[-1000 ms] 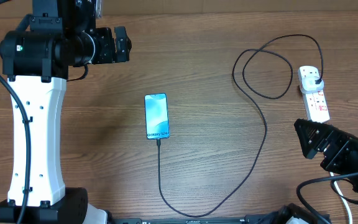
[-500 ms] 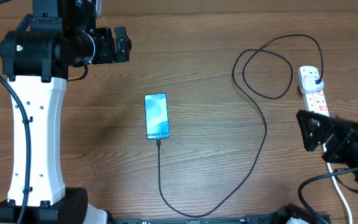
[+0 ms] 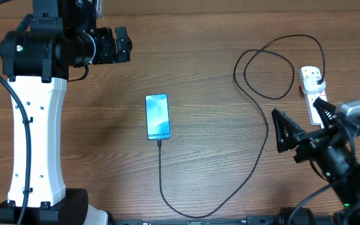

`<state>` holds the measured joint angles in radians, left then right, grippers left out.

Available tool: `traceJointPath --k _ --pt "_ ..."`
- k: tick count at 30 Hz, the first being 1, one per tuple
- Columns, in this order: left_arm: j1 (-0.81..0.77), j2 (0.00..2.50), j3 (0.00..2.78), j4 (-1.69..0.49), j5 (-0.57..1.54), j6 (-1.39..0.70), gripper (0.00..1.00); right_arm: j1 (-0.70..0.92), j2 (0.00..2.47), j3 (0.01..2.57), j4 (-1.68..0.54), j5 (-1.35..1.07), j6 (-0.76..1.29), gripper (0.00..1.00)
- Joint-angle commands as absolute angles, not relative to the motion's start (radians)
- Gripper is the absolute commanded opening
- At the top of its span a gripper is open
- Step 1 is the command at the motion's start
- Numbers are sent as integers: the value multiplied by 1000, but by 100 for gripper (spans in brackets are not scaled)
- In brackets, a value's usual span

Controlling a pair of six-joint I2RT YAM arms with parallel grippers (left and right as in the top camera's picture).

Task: Plug charger to phone and switch on socket

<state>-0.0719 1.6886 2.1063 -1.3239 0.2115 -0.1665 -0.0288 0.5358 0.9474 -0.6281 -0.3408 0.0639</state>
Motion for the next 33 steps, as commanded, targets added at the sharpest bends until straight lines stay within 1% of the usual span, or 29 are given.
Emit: traceJointPath --k 1,3,6,8,11,18,32,33 --pt "-72 1696 2111 -1324 207 -173 100 -9 468 791 -501 -254 105 100" --pt "-72 1696 2111 -1324 207 -173 99 1 403 646 -349 -254 116 100" --pt "-72 1696 2111 -1324 207 -173 100 11 323 482 -177 -238 184 100" --pt "-72 1696 2111 -1324 207 -173 100 17 271 386 -86 -214 234 100" --pt "-72 1696 2111 -1324 207 -173 100 28 197 268 9 -200 243 100" --pt "-72 1696 2111 -1324 207 -173 100 58 94 131 44 -146 239 100" --pt "-72 1696 2111 -1324 207 -173 100 58 49 6 49 -71 236 100" --pt "-72 1696 2111 -1324 207 -173 100 58 39 7 20 -72 236 100"
